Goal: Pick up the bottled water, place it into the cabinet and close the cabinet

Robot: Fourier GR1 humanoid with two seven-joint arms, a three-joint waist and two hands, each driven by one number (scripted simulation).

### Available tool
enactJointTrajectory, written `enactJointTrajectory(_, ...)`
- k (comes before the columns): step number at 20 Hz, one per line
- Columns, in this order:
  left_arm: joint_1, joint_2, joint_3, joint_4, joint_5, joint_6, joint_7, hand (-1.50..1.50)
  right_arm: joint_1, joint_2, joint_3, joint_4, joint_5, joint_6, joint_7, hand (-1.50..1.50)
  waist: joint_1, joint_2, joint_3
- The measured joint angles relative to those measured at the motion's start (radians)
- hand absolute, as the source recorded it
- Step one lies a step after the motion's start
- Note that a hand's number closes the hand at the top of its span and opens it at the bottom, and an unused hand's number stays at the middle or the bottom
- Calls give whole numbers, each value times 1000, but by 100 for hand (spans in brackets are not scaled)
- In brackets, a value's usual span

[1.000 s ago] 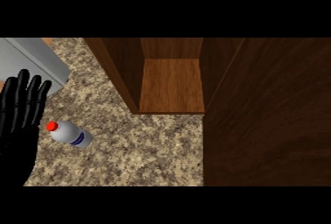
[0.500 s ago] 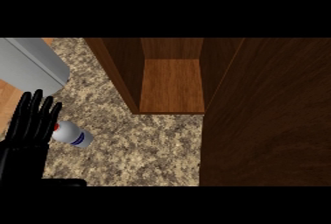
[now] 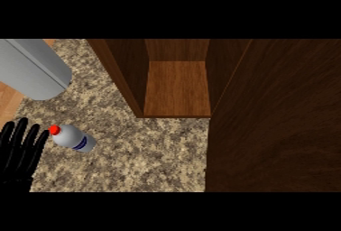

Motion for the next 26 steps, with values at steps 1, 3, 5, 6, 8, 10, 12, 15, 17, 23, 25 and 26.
enactJointTrajectory(1, 4, 5, 14, -5, 12, -5, 6, -150, 23, -6, -10, -8, -16, 16, -9, -150, -1, 0, 0)
enactJointTrajectory(3, 45, -3, -4, -15, -1, -18, -15, -150, 54, -6, -17, 13, -23, 43, -48, -150, -1, 0, 0)
enactJointTrajectory(5, 64, -3, 11, -16, 8, -33, -23, -150, 81, -3, -6, 10, -13, 59, -68, -150, -1, 0, 0)
enactJointTrajectory(6, 74, -8, 4, -21, 4, -33, -29, -150, 85, -3, -3, 7, -9, 61, -69, -150, -1, 0, 0)
enactJointTrajectory(8, 74, 5, 38, -22, 38, -48, -18, -150, 97, 3, 12, -1, 4, 63, -75, -150, -1, 0, 0)
enactJointTrajectory(10, 78, 9, 57, -26, 50, -61, -25, -150, 138, 6, 35, 3, 26, 79, -115, -150, -2, 0, 0)
enactJointTrajectory(12, 100, 10, 82, -14, 67, -98, -60, -150, 131, 2, 23, 18, 21, 85, -123, -150, -1, 0, 0)
enactJointTrajectory(15, 103, 3, 104, 16, 65, -121, -92, -150, 143, -3, 18, 26, 19, 95, -143, -150, -1, 0, 0)
enactJointTrajectory(17, 118, -5, 124, 25, 70, -132, -113, -150, 163, -5, 18, 26, 17, 109, -161, -150, -2, 0, 0)
enactJointTrajectory(23, 56, 12, 202, 143, 71, -143, -160, -150, 201, -7, 18, 38, 26, 138, -214, -150, -5, 0, 0)
enactJointTrajectory(25, 24, 27, 227, 206, 61, -154, -186, -150, 192, -6, 31, 41, 36, 127, -214, -150, -5, 1, 0)
enactJointTrajectory(26, 16, 37, 243, 242, 59, -170, -210, -150, 203, -3, 38, 48, 45, 135, -232, -150, -5, 1, 0)
